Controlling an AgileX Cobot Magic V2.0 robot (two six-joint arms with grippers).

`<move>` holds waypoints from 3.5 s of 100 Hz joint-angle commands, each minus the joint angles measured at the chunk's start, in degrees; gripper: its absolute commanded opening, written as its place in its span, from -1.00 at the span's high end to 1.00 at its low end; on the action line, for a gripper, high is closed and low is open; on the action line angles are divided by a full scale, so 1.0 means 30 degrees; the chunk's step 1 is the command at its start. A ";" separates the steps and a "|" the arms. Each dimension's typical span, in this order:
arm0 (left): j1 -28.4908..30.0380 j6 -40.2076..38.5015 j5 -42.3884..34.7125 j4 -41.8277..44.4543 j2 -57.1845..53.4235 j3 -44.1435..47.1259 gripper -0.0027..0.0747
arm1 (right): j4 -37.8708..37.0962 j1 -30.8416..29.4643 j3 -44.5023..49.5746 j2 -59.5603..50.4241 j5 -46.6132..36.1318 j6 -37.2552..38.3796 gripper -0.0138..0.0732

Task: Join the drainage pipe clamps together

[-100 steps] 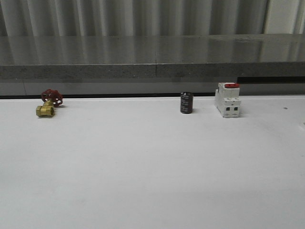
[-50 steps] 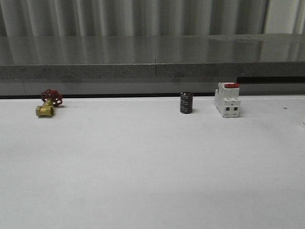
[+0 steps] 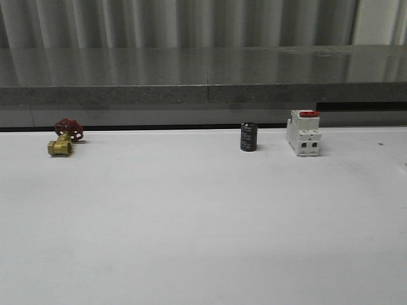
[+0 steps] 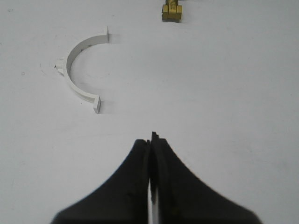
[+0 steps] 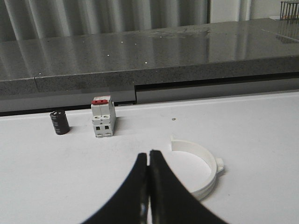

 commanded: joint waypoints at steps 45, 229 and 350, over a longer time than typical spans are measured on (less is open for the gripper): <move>0.0024 -0.0009 -0.1214 -0.0540 0.0578 -0.0686 -0.54 | 0.0034 -0.0148 -0.0384 -0.0347 -0.1633 -0.0024 0.82; 0.5927 0.6004 -0.2616 -0.0985 2.3002 -1.2132 -0.47 | 0.0034 -0.0148 -0.0384 -0.0347 -0.1633 -0.0024 0.82; 0.5927 0.6415 -0.3772 -0.1556 2.3747 -1.2132 -0.47 | 0.0034 -0.0148 -0.0384 -0.0347 -0.1633 -0.0024 0.82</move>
